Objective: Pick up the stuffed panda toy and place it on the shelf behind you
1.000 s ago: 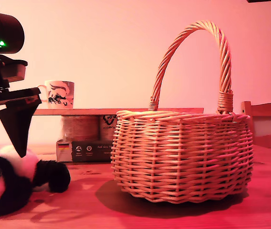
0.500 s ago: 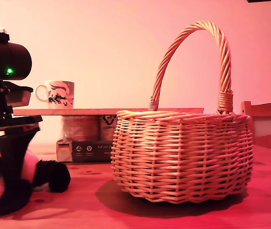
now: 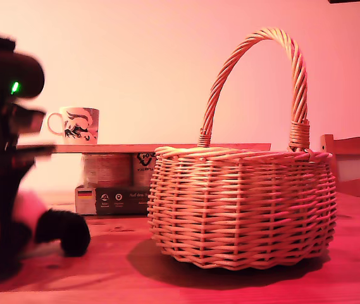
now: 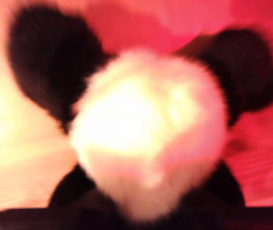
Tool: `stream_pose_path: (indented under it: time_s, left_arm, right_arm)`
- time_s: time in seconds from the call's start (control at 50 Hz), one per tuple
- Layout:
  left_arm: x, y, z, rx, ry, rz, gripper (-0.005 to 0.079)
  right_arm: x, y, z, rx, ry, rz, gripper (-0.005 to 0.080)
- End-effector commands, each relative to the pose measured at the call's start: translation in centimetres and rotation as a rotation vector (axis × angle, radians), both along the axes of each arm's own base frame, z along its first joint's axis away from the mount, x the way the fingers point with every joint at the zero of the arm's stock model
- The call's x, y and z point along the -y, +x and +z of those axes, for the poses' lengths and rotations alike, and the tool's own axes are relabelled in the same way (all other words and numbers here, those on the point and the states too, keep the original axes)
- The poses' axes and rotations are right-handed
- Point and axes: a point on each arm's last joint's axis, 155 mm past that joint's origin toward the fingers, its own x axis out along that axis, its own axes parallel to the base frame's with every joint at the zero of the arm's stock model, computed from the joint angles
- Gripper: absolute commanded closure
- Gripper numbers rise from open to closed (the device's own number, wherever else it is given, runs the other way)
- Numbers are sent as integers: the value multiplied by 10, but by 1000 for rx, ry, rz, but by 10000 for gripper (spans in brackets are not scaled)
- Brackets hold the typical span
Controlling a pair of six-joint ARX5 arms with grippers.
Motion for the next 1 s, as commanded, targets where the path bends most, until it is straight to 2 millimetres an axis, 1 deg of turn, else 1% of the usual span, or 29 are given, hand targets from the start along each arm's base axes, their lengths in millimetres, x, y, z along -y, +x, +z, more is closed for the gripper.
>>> stream_pose_path:
  time_s: [0.0,0.18,0.32,0.4,0.54,0.62,0.76,0.88,0.98]
  left_arm:
    - [2,6,12,16,-3,-8,654]
    - [13,3,46,-22,-43,-24,654]
    - [25,7,78,-11,-91,-51,653]
    - [34,14,99,25,-127,-66,653]
    - [51,36,139,140,-184,-113,653]
    - [60,52,165,234,-217,-130,653]
    - [71,81,206,396,-265,-142,653]
    - [79,100,229,493,-294,-154,653]
    - [85,119,238,557,-304,-169,650]
  right_arm:
    - [-1,1,6,21,7,6,765]
    - [-1,1,6,22,7,6,765]
    - [-1,1,6,22,7,6,765]
    - [-1,1,6,22,7,6,765]
    - [-1,1,6,21,7,5,765]
    - [-1,1,6,21,6,6,765]
    - [-1,1,6,20,7,6,765]
    - [-1,1,6,19,6,6,765]
    - [-1,1,6,20,6,6,765]
